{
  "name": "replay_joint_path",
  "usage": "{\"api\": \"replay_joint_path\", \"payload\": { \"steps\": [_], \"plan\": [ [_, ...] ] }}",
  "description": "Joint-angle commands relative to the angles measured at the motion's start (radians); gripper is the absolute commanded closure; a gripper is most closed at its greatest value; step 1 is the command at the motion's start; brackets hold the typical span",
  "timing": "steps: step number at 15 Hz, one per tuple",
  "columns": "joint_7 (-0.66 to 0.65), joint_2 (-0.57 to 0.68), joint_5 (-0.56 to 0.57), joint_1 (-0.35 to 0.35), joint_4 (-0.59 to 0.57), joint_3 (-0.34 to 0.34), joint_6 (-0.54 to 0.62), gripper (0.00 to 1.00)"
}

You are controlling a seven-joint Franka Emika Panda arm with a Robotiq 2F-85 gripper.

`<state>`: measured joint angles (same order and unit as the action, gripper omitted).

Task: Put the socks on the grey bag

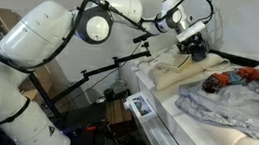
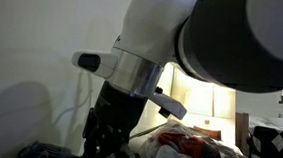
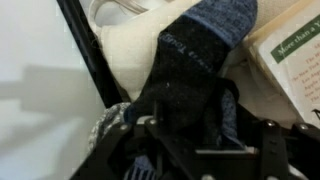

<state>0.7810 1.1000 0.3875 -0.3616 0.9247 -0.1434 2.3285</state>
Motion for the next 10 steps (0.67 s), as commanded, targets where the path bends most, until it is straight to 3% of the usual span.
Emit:
{"api": "replay_joint_path", "payload": {
  "steps": [1, 6, 10],
  "plan": [
    [0.02, 0.04, 0.011, -0.013, -0.078, 0.013, -0.023, 0.64],
    [0.003, 0.033, 0.006, -0.012, -0.089, 0.014, -0.019, 0.99],
    [-0.031, -0.015, 0.016, -0.02, -0.05, 0.021, 0.021, 0.96]
  ]
}}
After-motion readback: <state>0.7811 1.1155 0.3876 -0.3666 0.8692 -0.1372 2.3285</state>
